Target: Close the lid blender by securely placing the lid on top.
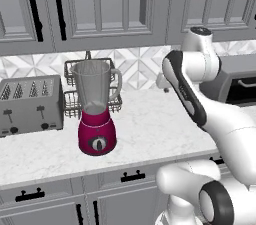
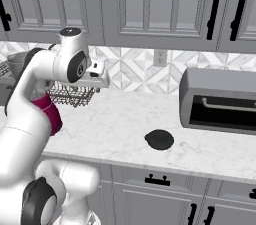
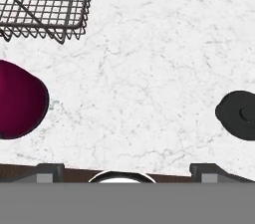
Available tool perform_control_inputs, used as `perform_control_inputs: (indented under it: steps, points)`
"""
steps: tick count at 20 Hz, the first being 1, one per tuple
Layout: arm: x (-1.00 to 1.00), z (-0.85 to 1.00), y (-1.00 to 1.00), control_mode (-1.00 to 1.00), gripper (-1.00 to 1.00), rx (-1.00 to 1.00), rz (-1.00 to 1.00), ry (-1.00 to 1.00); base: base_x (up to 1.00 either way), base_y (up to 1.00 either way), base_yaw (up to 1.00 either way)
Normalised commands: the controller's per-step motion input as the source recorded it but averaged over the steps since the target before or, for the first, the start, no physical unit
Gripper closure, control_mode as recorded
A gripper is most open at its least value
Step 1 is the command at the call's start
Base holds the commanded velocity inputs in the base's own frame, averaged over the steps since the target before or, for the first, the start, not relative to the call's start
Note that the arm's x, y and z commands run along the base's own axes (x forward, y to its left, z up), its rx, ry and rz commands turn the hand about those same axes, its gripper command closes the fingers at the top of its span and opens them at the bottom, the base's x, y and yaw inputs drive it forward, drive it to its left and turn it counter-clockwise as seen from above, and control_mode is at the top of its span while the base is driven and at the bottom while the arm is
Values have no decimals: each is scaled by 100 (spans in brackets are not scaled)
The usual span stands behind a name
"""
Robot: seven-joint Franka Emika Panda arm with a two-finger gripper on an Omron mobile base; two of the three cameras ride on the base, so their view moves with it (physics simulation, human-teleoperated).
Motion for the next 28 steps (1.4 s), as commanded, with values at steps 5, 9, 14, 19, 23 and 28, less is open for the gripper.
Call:
perform_control_inputs:
  steps: [5,9,14,19,23,28]
  points:
    - [-18,-75,-100,-100,-100,9,0,-1,0,0,0]
    - [3,-63,-100,-100,-100,0,-2,13,0,0,0]
    - [14,-55,-90,-100,-100,0,-3,17,0,0,0]
    - [6,-39,-78,-100,-100,0,-1,7,0,0,0]
    - [17,-37,-51,-100,-100,0,0,3,0,0,0]
    - [45,-61,-23,-100,-100,0,0,5,0,0,0]
